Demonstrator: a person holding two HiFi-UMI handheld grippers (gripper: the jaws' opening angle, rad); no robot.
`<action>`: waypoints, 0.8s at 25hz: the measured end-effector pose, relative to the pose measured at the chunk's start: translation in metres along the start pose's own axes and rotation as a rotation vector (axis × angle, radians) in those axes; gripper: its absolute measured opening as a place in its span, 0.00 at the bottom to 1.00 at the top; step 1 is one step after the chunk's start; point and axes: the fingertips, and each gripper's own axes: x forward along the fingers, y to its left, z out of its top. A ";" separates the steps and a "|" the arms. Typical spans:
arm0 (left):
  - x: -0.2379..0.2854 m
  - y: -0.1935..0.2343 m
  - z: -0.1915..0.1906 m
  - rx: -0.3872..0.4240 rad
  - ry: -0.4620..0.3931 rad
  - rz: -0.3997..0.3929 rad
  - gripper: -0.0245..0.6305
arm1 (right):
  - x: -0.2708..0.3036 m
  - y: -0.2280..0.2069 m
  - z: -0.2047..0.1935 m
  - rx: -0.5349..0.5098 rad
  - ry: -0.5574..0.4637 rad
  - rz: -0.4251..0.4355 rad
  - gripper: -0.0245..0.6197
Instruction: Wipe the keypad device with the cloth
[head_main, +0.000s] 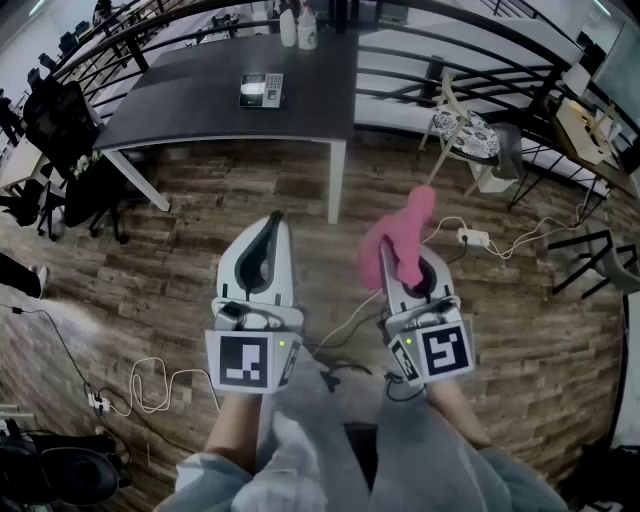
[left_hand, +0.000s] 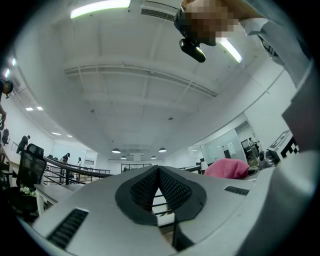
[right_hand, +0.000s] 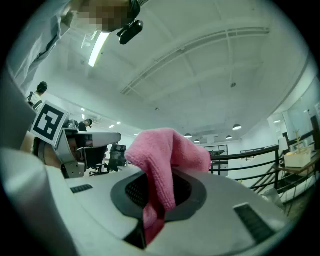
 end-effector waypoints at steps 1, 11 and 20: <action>-0.001 -0.001 0.000 0.002 0.000 0.000 0.04 | -0.001 0.000 -0.001 0.002 0.001 -0.001 0.10; -0.003 -0.006 -0.002 0.024 0.018 0.000 0.04 | -0.006 -0.003 -0.004 0.012 0.008 0.003 0.10; -0.003 -0.016 0.008 0.038 -0.002 0.010 0.04 | -0.013 -0.012 -0.003 0.043 -0.002 -0.003 0.10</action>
